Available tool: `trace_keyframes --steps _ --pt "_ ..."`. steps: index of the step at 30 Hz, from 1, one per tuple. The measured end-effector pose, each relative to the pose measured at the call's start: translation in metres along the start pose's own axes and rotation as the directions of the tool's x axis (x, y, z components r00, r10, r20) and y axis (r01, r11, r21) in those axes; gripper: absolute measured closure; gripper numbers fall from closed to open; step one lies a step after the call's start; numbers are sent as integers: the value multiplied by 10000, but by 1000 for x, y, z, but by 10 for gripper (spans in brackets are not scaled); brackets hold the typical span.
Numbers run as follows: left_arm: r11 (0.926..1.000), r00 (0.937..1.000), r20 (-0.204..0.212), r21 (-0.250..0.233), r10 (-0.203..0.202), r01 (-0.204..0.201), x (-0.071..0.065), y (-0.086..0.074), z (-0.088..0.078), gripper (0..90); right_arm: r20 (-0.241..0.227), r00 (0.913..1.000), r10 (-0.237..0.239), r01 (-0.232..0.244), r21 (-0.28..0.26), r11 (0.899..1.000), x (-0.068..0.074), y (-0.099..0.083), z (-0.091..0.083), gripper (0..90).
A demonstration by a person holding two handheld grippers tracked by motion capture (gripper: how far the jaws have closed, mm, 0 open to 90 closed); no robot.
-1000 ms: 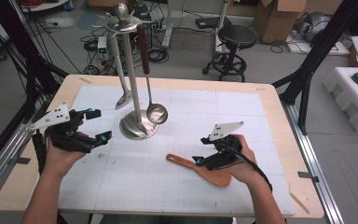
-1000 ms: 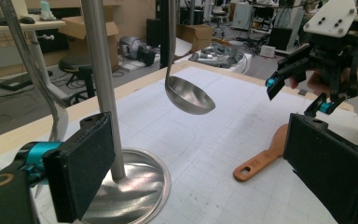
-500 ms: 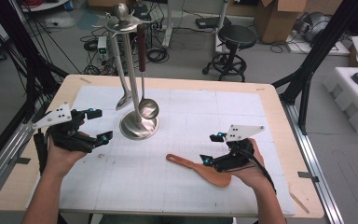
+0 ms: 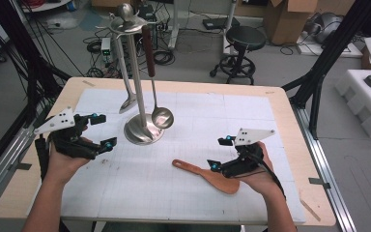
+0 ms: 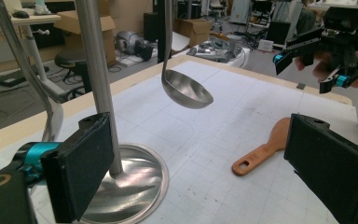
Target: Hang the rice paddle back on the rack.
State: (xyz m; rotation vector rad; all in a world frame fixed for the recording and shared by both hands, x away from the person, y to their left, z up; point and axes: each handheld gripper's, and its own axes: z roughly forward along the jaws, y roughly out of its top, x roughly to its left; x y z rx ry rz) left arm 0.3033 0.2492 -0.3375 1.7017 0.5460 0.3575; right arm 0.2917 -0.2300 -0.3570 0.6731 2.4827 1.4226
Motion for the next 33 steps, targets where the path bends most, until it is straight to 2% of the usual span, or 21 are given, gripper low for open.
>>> trace_keyframes --steps 3,8,15,20,22,28,31,32,33 --pt "10000 10000 -9 -7 -13 13 0 0 0 89 -2 10000 20 -20 180 9998 -2 1 2 157" --pt "10000 10000 -9 70 47 -47 -1 0 0 89 -60 10000 46 -41 866 9962 -6 4 12 159" --pt "10000 10000 -20 75 52 -52 0 1 -1 89 -174 9998 47 -11 2024 9793 -11 8 34 190" --pt "10000 10000 12 43 43 -43 0 0 -1 89 -406 9991 81 45 3007 9537 -14 6 49 228" --pt "10000 10000 32 33 37 -38 0 0 -1 89 -357 9992 189 -58 3350 9422 -14 5 53 236" --pt "10000 10000 67 3 20 -20 1 1 -2 89 -379 9991 173 -6 4017 9158 -18 1 63 273" --pt "10000 10000 21 36 52 -52 0 1 -1 89 -329 9993 183 -18 4439 8961 -19 0 68 286" --pt "10000 10000 33 37 55 -55 0 1 -1 89 -288 9994 200 -42 4666 8845 -19 0 70 294" --pt "10000 10000 45 31 48 -48 -1 1 0 89 -270 9995 133 12 4779 8784 -19 -1 73 317"
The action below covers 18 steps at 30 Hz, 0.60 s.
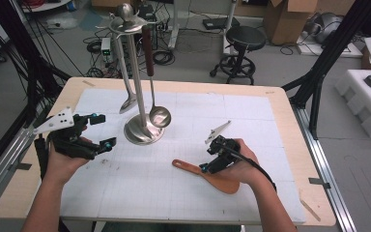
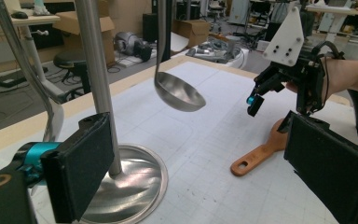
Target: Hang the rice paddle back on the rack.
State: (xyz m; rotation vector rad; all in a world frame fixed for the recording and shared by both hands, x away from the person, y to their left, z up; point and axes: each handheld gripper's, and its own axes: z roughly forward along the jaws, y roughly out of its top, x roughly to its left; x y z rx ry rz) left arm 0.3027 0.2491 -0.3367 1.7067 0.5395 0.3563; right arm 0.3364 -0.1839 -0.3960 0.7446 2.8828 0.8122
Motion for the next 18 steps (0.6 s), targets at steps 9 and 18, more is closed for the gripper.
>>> trace_keyframes --steps 9,18 --pt "10000 10000 -10 -13 22 -22 0 0 -1 89 -64 9998 -176 183 1326 9910 1 4 19 372" --pt "10000 10000 -14 27 28 -28 0 0 0 89 -464 9954 -835 915 2121 9730 13 15 34 435"
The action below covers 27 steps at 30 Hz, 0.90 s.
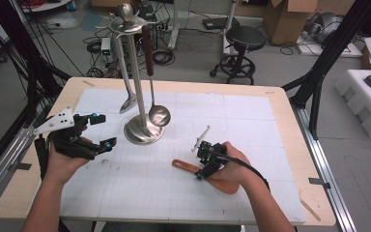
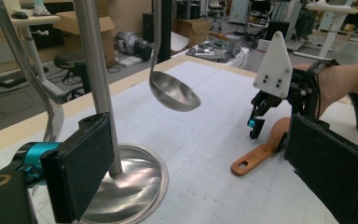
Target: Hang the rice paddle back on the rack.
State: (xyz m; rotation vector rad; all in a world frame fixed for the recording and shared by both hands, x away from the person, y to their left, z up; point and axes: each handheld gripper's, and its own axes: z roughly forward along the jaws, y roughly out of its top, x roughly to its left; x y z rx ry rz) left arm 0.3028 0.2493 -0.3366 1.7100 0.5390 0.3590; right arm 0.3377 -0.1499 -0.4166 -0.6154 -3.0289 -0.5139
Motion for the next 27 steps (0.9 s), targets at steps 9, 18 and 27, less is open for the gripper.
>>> trace_keyframes --steps 9,18,27 --pt "10000 10000 5 64 35 -35 0 -1 2 89 517 9956 -782 772 217 9968 10 6 1 646" --pt "10000 10000 29 65 16 -16 1 -1 2 89 483 9959 -763 769 -106 9970 9 1 0 657" --pt "10000 10000 -13 31 -31 31 1 -1 0 89 307 9986 -421 462 -1484 9878 3 -1 -18 656"
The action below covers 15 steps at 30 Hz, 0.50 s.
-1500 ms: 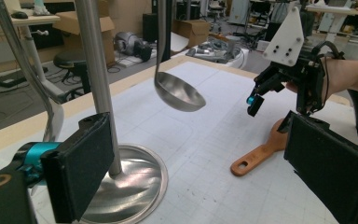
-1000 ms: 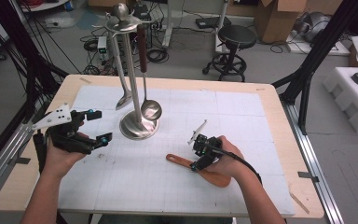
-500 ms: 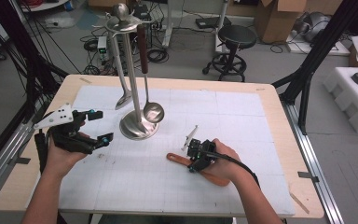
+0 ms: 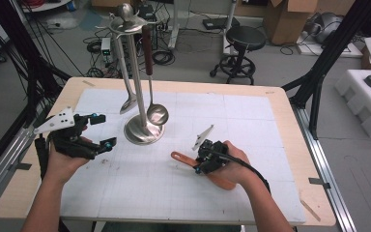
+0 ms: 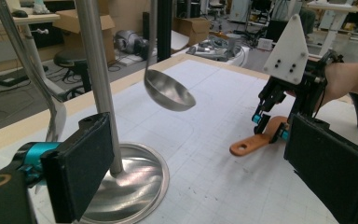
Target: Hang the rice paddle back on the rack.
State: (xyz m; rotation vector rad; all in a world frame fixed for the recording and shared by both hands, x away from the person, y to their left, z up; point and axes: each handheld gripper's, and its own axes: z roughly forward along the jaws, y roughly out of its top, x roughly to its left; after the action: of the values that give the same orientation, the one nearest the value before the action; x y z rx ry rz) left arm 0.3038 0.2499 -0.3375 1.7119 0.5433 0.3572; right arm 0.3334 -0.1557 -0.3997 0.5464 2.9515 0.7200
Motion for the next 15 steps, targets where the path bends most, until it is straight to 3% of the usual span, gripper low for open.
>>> trace_keyframes --steps 4,6,11,15 --pt "10000 10000 -3 26 40 -40 0 0 0 89 -59 9999 153 -157 -797 9967 -2 -3 -14 656" --pt "10000 10000 -7 22 57 -57 0 0 0 89 -148 9996 257 -275 -1400 9898 -4 -5 -24 656" --pt "10000 10000 4 31 60 -60 0 0 0 89 -463 9980 439 -549 -2723 9606 -7 -10 -45 655" --pt "10000 10000 6 39 39 -39 -1 0 0 89 -582 9971 491 -672 -3685 9272 -10 -16 -60 655"
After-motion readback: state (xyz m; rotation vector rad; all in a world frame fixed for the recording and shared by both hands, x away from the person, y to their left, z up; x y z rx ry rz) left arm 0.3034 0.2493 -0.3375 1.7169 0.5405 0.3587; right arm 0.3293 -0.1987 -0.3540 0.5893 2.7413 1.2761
